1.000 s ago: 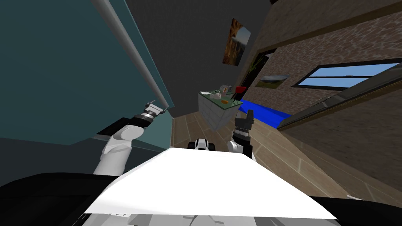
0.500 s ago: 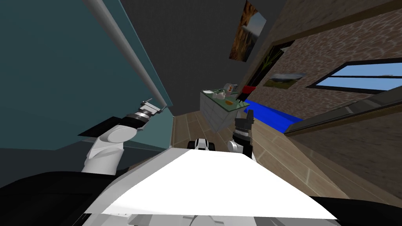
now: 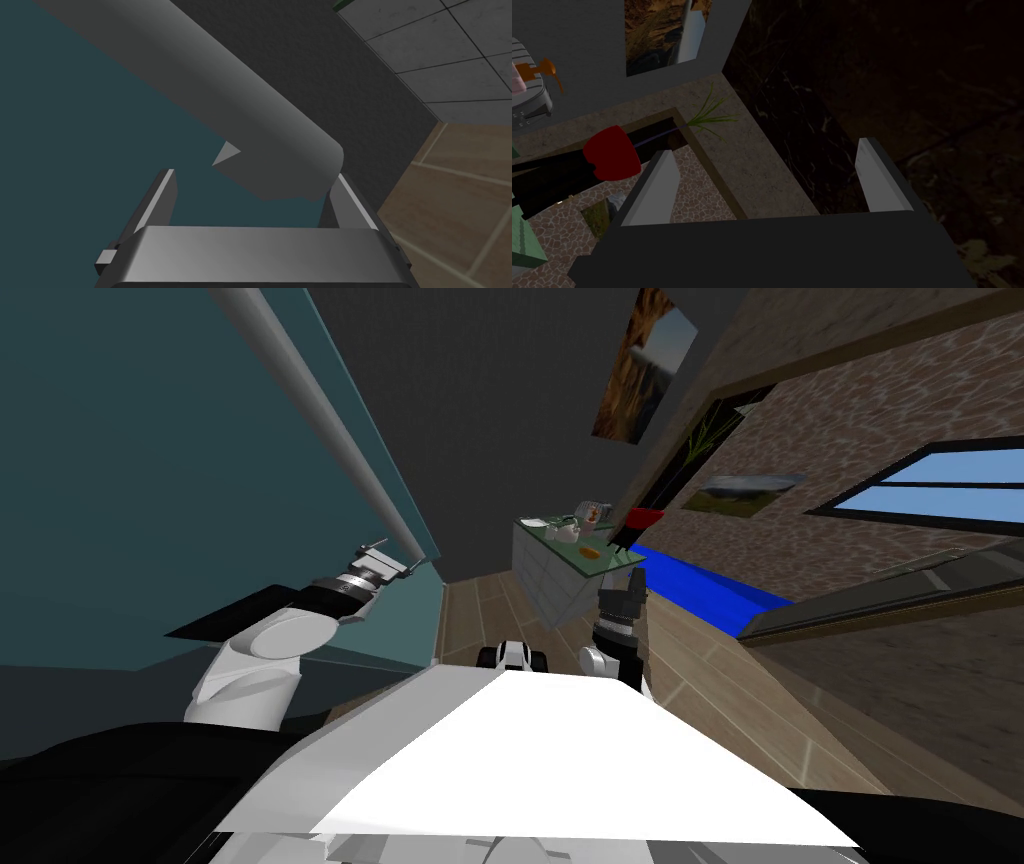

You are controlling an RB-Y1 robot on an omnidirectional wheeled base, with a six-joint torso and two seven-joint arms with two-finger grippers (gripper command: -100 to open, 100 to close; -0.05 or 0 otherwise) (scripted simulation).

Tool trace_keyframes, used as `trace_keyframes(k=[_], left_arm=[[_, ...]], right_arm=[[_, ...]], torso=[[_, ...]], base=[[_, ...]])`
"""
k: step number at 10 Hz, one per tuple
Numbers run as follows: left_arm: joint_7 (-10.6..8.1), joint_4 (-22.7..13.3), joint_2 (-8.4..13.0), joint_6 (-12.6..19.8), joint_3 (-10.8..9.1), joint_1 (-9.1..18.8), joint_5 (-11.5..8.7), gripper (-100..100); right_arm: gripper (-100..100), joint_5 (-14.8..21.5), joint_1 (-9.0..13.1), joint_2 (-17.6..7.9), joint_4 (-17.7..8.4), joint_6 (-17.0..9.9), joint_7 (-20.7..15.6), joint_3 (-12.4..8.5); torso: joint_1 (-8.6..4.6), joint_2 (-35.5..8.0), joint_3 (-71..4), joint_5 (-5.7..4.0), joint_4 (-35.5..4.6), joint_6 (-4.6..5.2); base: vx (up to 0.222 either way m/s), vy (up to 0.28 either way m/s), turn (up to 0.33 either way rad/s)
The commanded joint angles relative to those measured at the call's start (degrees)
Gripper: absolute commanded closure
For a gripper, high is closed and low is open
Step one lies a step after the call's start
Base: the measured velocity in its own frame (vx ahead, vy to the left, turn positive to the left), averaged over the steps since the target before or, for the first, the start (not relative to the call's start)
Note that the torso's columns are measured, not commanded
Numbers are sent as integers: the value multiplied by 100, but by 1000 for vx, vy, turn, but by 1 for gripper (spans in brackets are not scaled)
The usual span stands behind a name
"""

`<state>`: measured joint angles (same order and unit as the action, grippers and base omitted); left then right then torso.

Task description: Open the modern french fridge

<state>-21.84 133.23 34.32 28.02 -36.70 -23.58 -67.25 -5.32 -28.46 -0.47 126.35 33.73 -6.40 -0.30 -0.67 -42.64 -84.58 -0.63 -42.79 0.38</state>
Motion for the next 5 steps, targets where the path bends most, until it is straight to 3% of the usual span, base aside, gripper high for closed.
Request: trace_keyframes(k=[1, 5], left_arm=[[5, -23, -5, 19, 6, -19, 6, 0], [13, -64, -16, 65, 27, -62, 16, 0]], right_arm=[[0, 0, 0, 0, 0, 0, 0, 0], [0, 0, 0, 0, 0, 0, 0, 0]], torso=[[13, 6, 9, 20, 15, -15], [53, 28, 3, 51, 39, -34]], base=[[-1, 6, 12], [0, 0, 0]])
